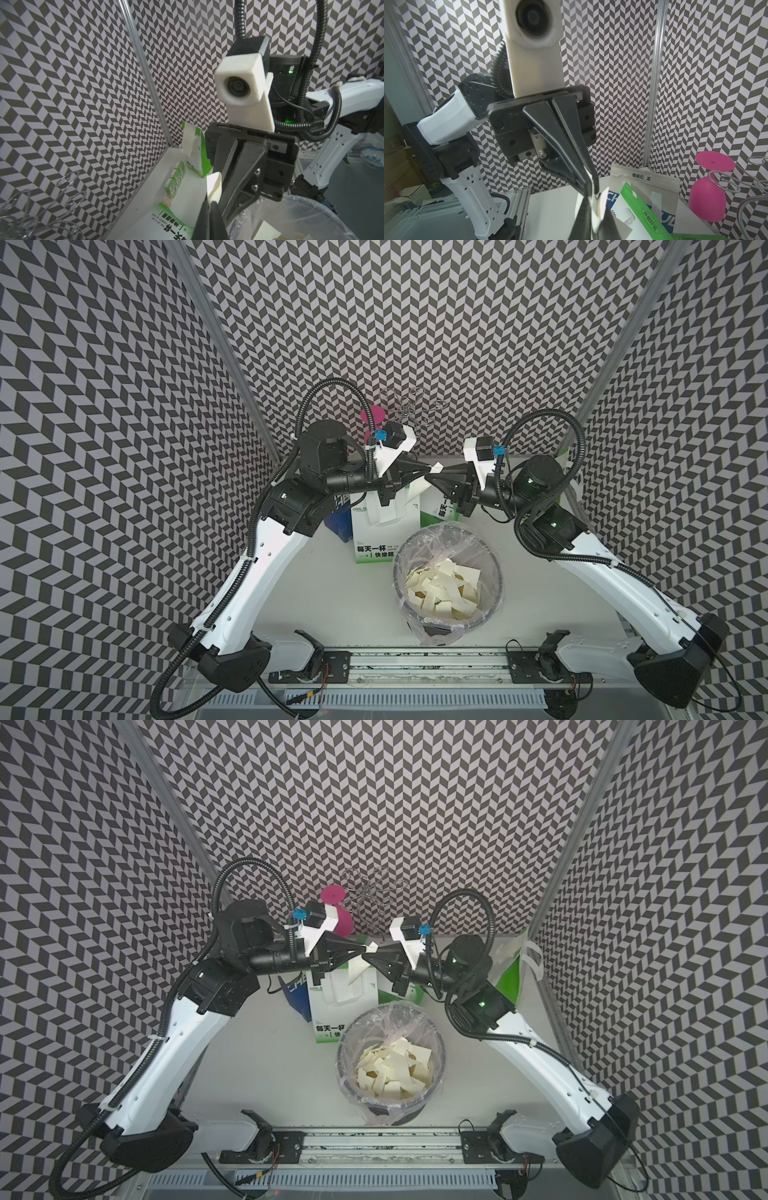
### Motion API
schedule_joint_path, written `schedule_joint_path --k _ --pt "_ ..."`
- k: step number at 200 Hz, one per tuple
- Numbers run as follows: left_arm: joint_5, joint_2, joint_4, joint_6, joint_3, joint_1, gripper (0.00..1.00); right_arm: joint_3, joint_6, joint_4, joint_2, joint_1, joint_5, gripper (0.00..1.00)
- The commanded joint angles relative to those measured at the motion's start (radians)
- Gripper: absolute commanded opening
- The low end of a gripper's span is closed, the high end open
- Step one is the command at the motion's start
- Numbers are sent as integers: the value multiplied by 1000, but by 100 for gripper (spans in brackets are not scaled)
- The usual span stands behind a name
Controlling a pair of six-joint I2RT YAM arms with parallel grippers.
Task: Shred takeout receipts and throw away
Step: Shred the takeout receipt.
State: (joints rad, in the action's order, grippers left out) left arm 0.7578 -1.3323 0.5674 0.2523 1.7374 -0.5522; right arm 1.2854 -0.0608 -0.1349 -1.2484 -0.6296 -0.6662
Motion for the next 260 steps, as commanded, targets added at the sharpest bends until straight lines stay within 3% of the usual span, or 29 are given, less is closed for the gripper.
schedule_joint_path --k 1,22,47,66,77,106,159,213,260 --pt "24 5 12 7 27 -5 0 -1 -3 -34 18 5 -7 9" --pt "17 5 26 18 29 -5 0 2 14 -18 19 5 -2 14" --pt "15 8 61 45 47 -3 0 27 84 70 28 20 30 49" --pt "39 7 107 72 71 -2 0 17 111 74 47 85 -52 64" --pt "70 5 131 80 84 -2 0 25 145 85 46 117 -153 68" --pt "123 5 193 119 90 -3 0 79 279 165 42 125 -282 72" --pt "136 -13 249 151 122 -3 0 180 329 211 -41 124 -568 70" --pt "153 -21 250 153 140 -3 0 227 341 269 -85 117 -559 51" --pt "130 -36 262 156 145 -5 0 220 283 209 -89 111 -541 34"
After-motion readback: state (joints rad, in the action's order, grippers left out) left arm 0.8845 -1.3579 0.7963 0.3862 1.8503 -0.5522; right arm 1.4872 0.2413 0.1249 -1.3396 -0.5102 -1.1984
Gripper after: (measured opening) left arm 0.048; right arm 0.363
